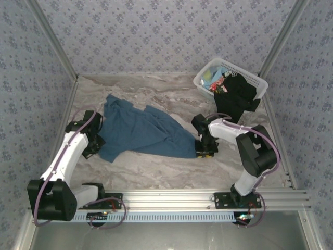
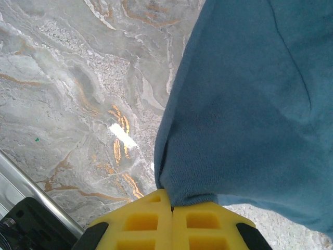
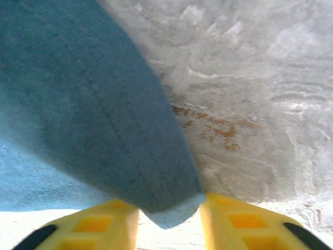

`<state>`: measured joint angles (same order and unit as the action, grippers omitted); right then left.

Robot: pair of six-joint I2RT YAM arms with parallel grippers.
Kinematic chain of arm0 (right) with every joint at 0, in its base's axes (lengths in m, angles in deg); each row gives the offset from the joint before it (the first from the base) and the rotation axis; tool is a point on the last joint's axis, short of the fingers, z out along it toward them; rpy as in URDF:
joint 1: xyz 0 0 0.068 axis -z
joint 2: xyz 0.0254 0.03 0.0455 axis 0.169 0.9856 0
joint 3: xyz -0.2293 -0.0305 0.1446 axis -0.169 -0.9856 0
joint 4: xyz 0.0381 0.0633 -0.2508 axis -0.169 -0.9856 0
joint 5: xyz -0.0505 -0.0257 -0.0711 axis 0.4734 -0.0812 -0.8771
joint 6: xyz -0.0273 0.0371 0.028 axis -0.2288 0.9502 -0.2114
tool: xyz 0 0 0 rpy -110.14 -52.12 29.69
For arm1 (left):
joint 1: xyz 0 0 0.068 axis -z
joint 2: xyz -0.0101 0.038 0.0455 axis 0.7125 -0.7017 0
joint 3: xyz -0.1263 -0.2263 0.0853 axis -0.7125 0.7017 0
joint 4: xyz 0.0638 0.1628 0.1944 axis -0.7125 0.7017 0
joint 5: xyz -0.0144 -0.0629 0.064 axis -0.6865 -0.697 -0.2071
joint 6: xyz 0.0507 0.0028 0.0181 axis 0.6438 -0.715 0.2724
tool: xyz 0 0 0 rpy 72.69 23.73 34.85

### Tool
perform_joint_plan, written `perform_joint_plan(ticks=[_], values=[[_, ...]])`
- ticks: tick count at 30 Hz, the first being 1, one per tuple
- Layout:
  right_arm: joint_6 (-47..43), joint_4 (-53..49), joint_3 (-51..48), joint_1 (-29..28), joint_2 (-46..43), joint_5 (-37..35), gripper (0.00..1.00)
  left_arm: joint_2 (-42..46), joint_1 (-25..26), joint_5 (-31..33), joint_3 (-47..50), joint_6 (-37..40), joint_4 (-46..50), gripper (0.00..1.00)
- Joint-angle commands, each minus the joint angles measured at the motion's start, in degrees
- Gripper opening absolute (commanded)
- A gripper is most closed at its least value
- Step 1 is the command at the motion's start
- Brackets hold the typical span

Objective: Fold and stack the t-shirts

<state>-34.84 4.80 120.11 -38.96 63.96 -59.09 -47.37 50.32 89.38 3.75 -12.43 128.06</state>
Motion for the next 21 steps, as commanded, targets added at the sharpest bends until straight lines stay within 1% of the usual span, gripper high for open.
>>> perform_joint_plan(ticks=[1,3,5,8,11,14,18,21], values=[[-1.81,5.93,2.29,-0.54,2.46,-0.28,0.17,0.9,-0.17,-1.15,-1.95,-0.26,-0.79,0.0],[-2.38,6.12,3.46,-0.91,0.94,-1.78,0.04,0.85,-0.18,-1.87,-2.83,-0.05,-1.4,0.0],[-2.61,5.45,5.08,-1.0,-1.72,-2.77,0.0,0.89,0.11,-2.03,-4.61,0.59,-1.78,0.0],[-2.95,3.46,10.35,-0.36,-6.35,-5.19,0.0,0.34,0.95,-2.0,-10.24,1.83,-2.34,0.0],[-4.51,2.44,18.8,0.84,-10.1,-7.33,0.0,-0.98,1.74,-1.71,-18.81,3.22,-3.23,0.0],[-5.49,2.62,27.05,3.13,-11.83,-5.79,0.0,-1.72,1.89,-0.41,-28.21,3.93,-3.35,0.0],[-6.83,2.23,37.7,4.57,-12.91,-3.55,0.0,-0.37,1.88,2.91,-39.52,5.51,-4.2,0.0],[-7.18,3.74,41.83,4.69,-16.11,-2.59,0.0,2.5,1.89,5.3,-45.72,6.79,-5.43,0.0]])
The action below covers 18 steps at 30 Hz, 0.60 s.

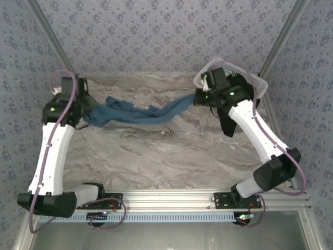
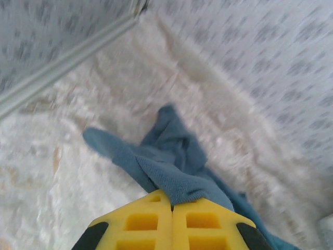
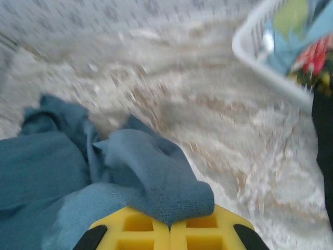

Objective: Fold and stack the t-shirts

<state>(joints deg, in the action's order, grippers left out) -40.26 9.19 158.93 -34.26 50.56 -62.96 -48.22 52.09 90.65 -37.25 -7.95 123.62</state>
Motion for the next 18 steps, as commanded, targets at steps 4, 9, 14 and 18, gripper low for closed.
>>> perform_joint_plan(ticks=[4,9,14,18], values=[[-1.94,3.63,2.45,-0.48,-11.57,1.16,0.0,8.95,0.17,4.98,-9.23,4.74,-4.89,0.0],[1.56,7.47,-0.48,0.01,-22.26,2.9,0.0,11.59,0.09,4.23,-15.74,7.83,-9.89,0.0],[3.02,7.35,3.5,0.61,-20.05,4.91,0.0,2.02,0.12,-1.78,-28.85,8.14,-5.88,0.0],[4.74,9.7,5.95,3.08,-13.56,9.01,0.0,-10.82,-0.44,-6.45,-39.97,7.71,0.36,0.0]])
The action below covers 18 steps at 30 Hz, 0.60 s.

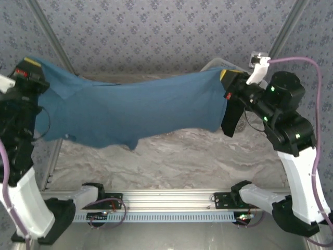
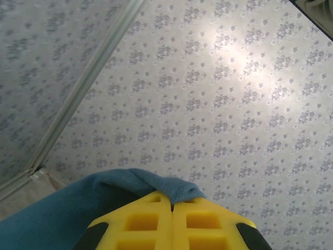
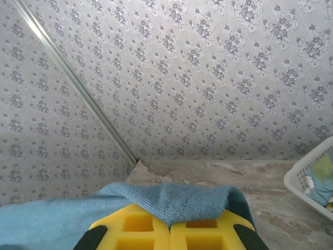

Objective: Fold and stack the t-shirts

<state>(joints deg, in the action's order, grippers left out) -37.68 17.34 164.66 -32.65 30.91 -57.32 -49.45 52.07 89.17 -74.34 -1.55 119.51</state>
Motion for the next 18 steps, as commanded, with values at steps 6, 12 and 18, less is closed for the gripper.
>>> perform_joint_plan(ticks=[6,12,18], values=[[7.68,13.46,1.93,5.09,18.47,13.59,0.0,-23.63,-5.29,-11.26,-12.63,4.97,4.37,0.0],[11.94,20.09,8.92,7.33,29.32,18.16,0.0,-34.93,-11.91,-20.81,-28.47,4.97,4.61,0.0],[13.35,21.33,19.31,9.75,35.55,18.19,0.0,-33.96,-14.98,-25.69,-33.85,2.45,-3.32,0.0]])
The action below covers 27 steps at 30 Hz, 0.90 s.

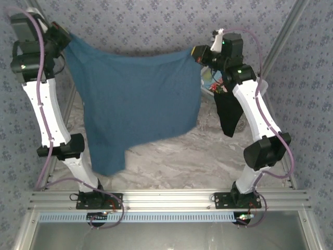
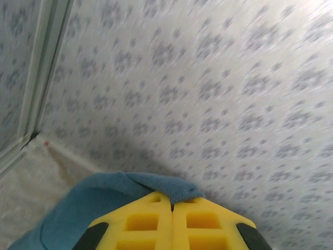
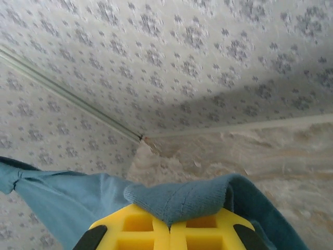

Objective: Fold and stack the t-shirts

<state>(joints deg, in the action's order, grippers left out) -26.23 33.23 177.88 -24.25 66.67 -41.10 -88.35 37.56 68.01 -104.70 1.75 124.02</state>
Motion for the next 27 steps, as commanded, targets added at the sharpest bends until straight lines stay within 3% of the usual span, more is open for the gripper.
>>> perform_joint_plan(ticks=[1,6,9,13,16,19,23,27], values=[[2.26,5.93,7.4,2.04,0.34,1.79,0.0,6.11,-0.42,-4.55,-3.45,-1.2,-9.2,0.0],[5.06,7.07,9.9,4.76,1.68,2.73,0.0,12.87,-0.38,0.19,-2.54,-0.86,-8.13,0.0],[4.92,6.23,6.68,4.8,0.58,3.23,0.0,19.38,0.93,4.06,5.25,1.56,-3.61,0.0],[3.92,4.8,-7.34,4.11,-4.25,1.38,0.0,34.1,4.82,6.87,35.69,0.99,-4.0,0.0],[3.42,5.52,-21.86,2.55,-8.18,-0.84,0.0,46.1,7.48,8.23,62.13,-5.34,-5.69,0.0],[2.95,3.76,-32.51,0.56,-9.26,-3.55,0.0,54.25,8.2,4.72,84.22,-11.08,-7.19,0.0],[3.98,4.42,-44.4,-1.63,-8.11,-6.68,0.0,56.78,11.81,-2.26,104.54,-14.14,-11.09,0.0],[3.63,-2.7,-48.02,-2.64,-0.77,-7.75,0.0,52.35,15.57,-5.8,115.63,-18.93,-11.4,0.0]])
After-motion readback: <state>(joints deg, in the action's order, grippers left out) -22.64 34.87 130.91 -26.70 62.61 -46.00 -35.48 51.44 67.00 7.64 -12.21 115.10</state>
